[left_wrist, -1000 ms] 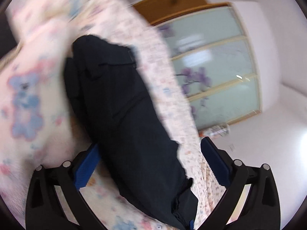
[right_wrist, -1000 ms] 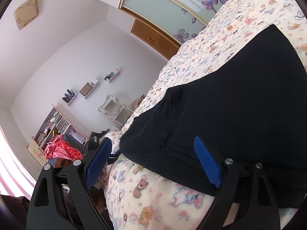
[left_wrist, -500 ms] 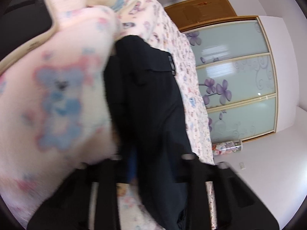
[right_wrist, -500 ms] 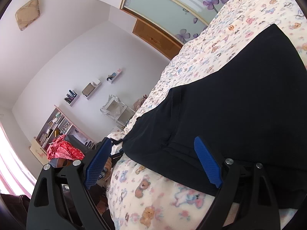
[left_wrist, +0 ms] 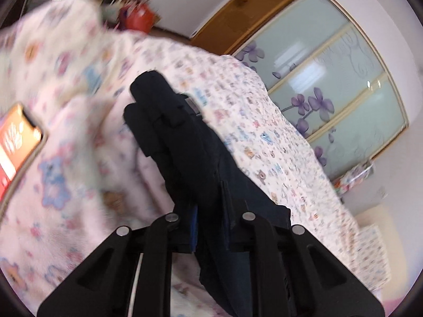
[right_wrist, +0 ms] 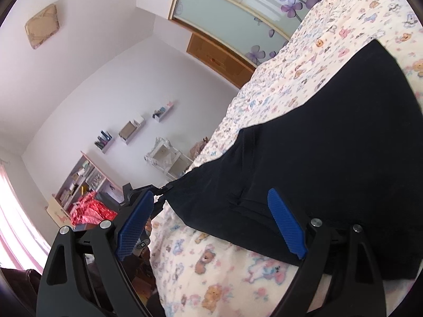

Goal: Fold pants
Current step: 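Grasp the waistband end with the left tool and lift it, then fold the held end over the bundle with the left tool, release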

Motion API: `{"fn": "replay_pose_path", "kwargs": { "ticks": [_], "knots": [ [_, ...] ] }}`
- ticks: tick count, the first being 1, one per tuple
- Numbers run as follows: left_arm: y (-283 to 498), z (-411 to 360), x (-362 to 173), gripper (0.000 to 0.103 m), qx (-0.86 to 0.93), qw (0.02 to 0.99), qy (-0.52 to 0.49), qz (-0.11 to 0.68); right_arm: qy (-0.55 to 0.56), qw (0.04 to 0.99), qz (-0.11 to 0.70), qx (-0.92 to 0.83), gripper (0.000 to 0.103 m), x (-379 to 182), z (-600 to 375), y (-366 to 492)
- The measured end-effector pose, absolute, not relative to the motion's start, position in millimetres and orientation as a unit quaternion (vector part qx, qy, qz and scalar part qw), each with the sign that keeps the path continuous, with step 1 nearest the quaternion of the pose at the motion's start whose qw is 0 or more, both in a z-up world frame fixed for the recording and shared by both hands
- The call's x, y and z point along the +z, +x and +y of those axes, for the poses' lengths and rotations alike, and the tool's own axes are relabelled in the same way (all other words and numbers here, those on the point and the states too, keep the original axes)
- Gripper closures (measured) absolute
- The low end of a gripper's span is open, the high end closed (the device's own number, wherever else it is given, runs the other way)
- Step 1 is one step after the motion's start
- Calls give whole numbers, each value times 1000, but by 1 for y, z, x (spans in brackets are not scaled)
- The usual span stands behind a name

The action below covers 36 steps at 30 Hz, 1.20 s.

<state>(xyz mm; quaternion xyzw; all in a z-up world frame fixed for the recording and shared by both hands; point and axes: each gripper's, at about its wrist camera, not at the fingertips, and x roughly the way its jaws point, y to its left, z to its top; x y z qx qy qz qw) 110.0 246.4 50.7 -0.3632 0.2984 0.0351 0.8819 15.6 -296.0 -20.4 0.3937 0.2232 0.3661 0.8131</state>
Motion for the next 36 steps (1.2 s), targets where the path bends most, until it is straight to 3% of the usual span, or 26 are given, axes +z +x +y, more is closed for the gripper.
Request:
{"fn": "replay_pose_path", "kwargs": {
  "ticks": [6, 12, 17, 23, 28, 36],
  "knots": [
    [109, 147, 113, 90, 15, 945, -194, 264, 385, 824, 199, 365, 13, -5, -310, -7],
    [101, 34, 136, 90, -64, 964, -92, 240, 393, 832, 176, 349, 12, 7, -341, -33],
    [77, -53, 121, 89, -148, 960, -20, 238, 392, 849, 158, 317, 12, 11, -370, -51],
    [37, -144, 62, 89, -261, 916, 137, 272, 433, 847, 141, 273, 10, -7, -401, -57],
    [30, -160, 15, 88, -273, 896, 172, 306, 443, 846, 135, 265, 10, -14, -408, -56],
    [28, -160, 9, 86, -272, 896, 172, 305, 451, 840, 134, 269, 10, -18, -414, -51]
  ]
}}
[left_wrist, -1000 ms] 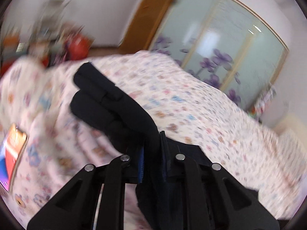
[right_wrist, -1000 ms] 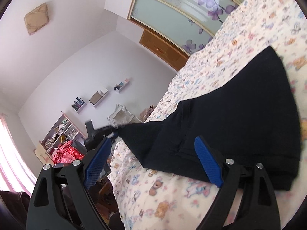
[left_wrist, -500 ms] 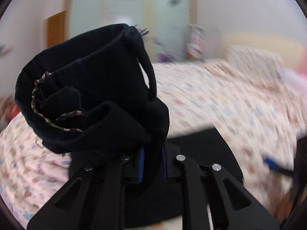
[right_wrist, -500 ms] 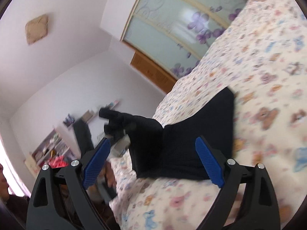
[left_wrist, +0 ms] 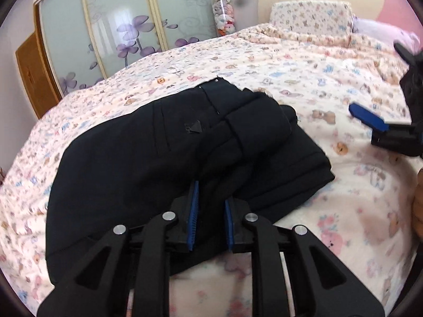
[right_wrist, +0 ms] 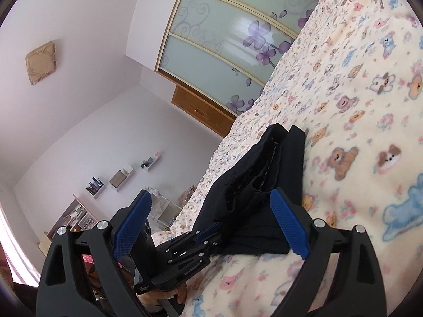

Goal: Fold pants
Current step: 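Fold the held end over the bundle with the left tool, release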

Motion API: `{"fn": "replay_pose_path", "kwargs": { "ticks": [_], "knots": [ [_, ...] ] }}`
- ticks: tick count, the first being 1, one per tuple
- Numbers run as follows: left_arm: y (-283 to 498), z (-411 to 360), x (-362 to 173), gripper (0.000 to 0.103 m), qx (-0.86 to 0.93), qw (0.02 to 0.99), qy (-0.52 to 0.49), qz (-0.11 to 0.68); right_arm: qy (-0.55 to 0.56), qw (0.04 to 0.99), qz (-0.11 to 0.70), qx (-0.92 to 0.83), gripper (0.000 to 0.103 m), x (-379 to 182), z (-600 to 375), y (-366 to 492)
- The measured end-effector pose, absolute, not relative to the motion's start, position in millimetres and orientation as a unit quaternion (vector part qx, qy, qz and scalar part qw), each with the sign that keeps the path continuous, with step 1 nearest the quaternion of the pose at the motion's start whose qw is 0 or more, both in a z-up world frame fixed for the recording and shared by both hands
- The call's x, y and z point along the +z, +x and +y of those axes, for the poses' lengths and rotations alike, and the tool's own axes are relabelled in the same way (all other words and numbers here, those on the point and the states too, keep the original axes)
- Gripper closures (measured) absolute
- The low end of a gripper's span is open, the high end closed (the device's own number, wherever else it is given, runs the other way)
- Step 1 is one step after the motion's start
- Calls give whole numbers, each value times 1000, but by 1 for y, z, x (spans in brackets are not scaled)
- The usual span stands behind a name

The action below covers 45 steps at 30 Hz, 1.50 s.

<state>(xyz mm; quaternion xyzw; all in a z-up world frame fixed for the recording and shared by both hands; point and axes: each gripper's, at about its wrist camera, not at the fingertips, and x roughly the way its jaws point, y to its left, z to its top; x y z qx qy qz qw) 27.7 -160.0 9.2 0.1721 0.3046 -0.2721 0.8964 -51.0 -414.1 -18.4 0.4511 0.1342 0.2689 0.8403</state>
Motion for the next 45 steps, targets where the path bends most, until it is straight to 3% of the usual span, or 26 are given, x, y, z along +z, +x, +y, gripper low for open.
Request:
{"fn": "replay_pose_path", "kwargs": {
  "ticks": [5, 7, 10, 13, 14, 15, 16, 17, 21, 27, 36, 40, 42, 45],
  "knots": [
    [16, -151, 34, 89, -286, 911, 110, 276, 455, 837, 136, 270, 10, -20, -415, -50],
    [1, -153, 52, 103, -325, 908, 90, 250, 453, 838, 136, 271, 10, -20, -414, -51],
    [-24, -179, 54, 103, -343, 899, 154, 224, 452, 840, 137, 268, 10, -21, -414, -50],
    [-11, -176, 37, 101, -338, 891, 126, 276, 451, 840, 138, 267, 10, -20, -414, -51],
    [-5, -165, 35, 93, -340, 888, 92, 296, 450, 840, 139, 271, 10, -20, -414, -52],
    [-3, -161, 33, 69, -337, 888, 74, 303, 450, 836, 141, 280, 10, -18, -412, -52],
    [-4, -147, 33, 50, -327, 894, 55, 303, 451, 833, 145, 285, 10, -16, -410, -51],
    [-6, -134, 35, 23, -312, 904, 43, 289, 452, 830, 151, 289, 10, -14, -408, -49],
    [-17, -88, 37, 2, -250, 939, 1, 236, 456, 813, 214, 293, 17, -6, -386, -28],
    [-23, -33, 26, 2, -110, 972, -53, 199, 450, 807, 326, 201, 24, -17, -361, 11],
    [-13, -5, 17, 2, -123, 960, -105, 226, 432, 831, 340, 79, 26, -15, -342, 33],
    [-19, -13, 19, 2, -135, 964, -77, 217, 421, 844, 331, 31, 59, -23, -340, 39],
    [-21, -17, 17, 2, -139, 964, -66, 217, 426, 847, 316, 36, 69, -21, -341, 38],
    [-19, -25, 14, 2, -140, 962, -42, 231, 433, 850, 295, 49, 74, -13, -344, 29]
  ]
}}
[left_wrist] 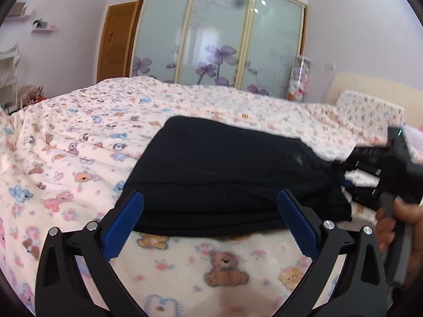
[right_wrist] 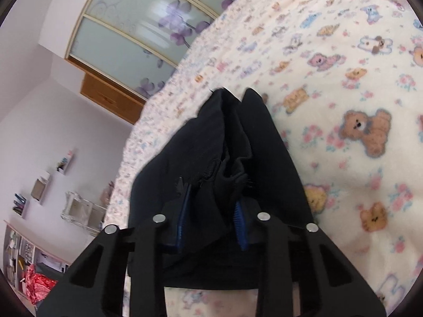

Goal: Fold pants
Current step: 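Fold the held end over the bundle with the left tool, release, then grasp the folded bundle edge with the right tool and lift it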

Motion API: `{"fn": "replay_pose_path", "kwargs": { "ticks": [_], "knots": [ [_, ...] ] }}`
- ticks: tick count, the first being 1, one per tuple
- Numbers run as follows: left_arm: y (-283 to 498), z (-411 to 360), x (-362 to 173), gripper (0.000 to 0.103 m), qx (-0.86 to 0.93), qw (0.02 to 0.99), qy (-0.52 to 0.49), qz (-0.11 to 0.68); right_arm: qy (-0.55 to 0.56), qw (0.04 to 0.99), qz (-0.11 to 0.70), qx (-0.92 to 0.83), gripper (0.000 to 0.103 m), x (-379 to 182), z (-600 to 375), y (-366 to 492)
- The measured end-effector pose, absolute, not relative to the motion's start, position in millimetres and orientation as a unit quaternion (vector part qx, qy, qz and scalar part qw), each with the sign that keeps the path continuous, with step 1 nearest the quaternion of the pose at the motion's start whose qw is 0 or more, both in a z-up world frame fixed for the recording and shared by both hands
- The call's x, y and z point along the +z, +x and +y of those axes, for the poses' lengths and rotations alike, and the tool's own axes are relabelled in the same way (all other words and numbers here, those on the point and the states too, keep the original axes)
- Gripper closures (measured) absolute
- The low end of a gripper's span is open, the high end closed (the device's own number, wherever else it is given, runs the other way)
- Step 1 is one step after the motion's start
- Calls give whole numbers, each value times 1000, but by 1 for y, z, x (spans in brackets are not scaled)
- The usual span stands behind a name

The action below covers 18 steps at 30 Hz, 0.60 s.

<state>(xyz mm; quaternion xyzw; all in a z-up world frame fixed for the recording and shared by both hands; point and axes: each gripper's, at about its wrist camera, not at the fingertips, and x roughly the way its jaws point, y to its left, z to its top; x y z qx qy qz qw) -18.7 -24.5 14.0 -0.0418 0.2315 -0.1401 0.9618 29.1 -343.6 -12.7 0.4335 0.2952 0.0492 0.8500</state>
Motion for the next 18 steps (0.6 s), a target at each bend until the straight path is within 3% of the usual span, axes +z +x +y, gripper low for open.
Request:
{"fn": "replay_pose_path", "kwargs": {
  "ticks": [13, 18],
  "knots": [
    [-7, -37, 1, 2, -121, 953, 7, 276, 378, 897, 221, 54, 78, 17, -325, -18],
    [-5, -40, -2, 2, -119, 952, 23, 282, 436, 859, 266, 25, 75, -34, -348, -10]
  ]
}}
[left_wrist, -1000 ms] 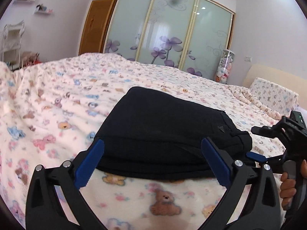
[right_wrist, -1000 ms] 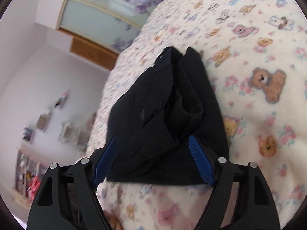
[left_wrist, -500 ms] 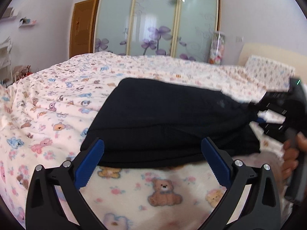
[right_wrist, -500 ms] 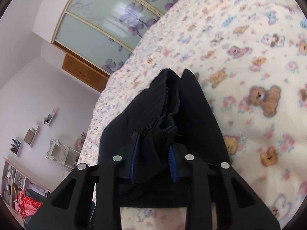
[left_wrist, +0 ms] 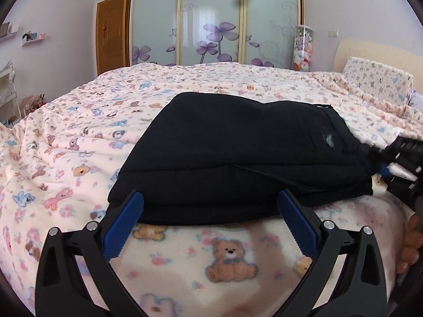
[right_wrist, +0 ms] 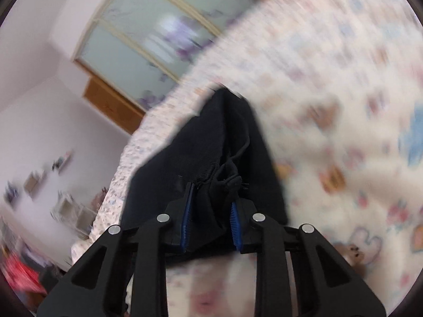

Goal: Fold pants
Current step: 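Grasp the folded bundle edge with the right tool and lift it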

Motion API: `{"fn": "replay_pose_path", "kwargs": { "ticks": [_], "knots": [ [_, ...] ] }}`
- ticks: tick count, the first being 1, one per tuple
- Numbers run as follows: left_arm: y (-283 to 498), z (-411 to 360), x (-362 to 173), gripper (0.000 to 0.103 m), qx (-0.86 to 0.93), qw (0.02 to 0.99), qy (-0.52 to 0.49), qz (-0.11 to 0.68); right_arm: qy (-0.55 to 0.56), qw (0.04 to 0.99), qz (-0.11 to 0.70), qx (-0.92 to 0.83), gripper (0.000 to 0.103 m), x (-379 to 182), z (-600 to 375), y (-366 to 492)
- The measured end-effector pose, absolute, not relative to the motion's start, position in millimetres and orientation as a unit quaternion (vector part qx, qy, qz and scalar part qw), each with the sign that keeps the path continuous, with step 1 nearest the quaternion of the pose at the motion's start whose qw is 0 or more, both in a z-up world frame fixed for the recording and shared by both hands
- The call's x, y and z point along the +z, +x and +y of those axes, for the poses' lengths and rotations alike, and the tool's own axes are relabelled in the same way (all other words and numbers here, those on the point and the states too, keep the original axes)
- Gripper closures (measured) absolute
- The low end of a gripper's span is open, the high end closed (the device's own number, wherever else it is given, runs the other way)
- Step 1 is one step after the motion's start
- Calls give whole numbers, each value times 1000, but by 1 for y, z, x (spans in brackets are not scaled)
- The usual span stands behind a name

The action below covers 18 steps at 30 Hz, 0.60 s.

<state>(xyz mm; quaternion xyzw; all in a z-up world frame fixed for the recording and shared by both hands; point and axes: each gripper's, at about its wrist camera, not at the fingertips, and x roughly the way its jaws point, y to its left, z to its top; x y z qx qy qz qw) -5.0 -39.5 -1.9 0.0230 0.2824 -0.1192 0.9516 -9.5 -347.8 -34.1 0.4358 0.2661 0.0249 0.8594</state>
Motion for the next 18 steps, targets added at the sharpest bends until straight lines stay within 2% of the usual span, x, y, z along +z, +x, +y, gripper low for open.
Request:
{"fn": "replay_pose_path", "kwargs": {
  "ticks": [5, 7, 8, 12, 14, 16, 18],
  "knots": [
    [-3, -34, -3, 2, -122, 950, 11, 287, 435, 848, 297, 58, 64, -29, -357, -5],
    [-3, -29, -2, 2, -124, 950, -1, 286, 430, 853, 294, 45, 51, -21, -360, -13],
    [-3, -28, -1, 2, -126, 950, -6, 285, 422, 863, 276, 20, 49, -13, -364, -22],
    [-13, -12, 14, 2, -155, 953, -45, 256, 379, 901, 209, 22, 49, 23, -367, -32],
    [-15, 2, 34, 2, -158, 959, -76, 224, 375, 899, 217, 64, 48, 36, -362, -14],
    [-10, 17, 51, 2, -153, 961, -113, 201, 388, 885, 233, 114, 38, 45, -356, 12],
    [6, 25, 61, 2, -155, 956, -136, 209, 400, 870, 249, 147, 37, 49, -348, 40]
  ]
}}
